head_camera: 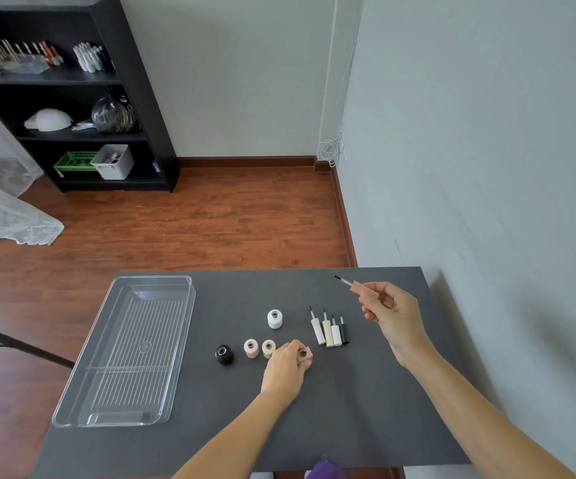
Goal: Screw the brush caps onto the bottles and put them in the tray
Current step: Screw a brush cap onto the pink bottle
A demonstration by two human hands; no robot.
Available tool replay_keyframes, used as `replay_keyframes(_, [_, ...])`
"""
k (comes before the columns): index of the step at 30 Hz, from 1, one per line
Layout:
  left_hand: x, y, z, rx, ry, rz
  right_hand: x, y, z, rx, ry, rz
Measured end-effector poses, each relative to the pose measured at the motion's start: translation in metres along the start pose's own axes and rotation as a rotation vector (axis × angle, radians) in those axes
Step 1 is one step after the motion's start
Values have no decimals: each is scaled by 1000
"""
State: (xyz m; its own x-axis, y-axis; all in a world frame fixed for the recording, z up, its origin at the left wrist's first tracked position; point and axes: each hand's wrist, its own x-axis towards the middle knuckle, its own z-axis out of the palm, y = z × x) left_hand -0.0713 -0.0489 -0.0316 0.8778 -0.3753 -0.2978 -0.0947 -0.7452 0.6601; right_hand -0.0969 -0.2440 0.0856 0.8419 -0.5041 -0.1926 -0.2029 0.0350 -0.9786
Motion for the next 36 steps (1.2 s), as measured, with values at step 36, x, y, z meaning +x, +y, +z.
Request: replay_keyframes(36, [-4,179,-207,-570,387,390,24,-230,32,-372,-276,-749])
